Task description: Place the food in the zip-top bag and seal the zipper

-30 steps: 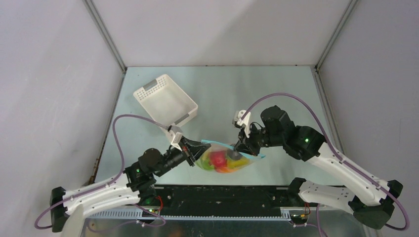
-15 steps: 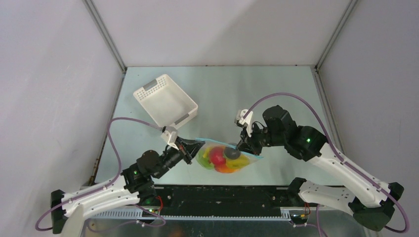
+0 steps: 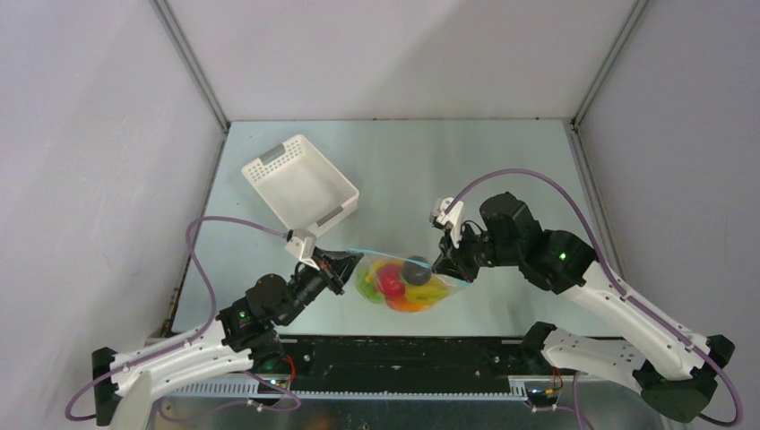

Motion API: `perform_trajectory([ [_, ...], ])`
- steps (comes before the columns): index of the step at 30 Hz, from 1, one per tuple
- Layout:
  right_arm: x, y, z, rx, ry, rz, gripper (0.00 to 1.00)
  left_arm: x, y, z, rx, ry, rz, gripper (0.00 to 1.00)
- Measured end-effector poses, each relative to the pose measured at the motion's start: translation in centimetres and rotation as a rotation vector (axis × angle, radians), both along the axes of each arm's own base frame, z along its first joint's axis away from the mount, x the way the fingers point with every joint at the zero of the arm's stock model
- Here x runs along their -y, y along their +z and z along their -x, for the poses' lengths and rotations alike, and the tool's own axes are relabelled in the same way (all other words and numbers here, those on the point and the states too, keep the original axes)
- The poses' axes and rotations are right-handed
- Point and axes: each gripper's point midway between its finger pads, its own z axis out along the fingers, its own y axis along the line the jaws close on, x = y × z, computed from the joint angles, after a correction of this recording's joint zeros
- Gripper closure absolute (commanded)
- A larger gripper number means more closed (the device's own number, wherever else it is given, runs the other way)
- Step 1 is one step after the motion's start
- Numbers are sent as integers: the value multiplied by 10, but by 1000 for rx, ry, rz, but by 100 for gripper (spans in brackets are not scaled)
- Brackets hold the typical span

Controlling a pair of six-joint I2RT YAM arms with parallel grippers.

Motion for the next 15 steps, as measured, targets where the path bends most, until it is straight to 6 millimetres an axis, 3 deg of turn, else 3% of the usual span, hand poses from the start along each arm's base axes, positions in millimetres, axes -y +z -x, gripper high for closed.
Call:
perform_trajectory([
  [15,17,-5,6,-37,-62,36,98,-12,-11,-8,-14,74,-25,100],
])
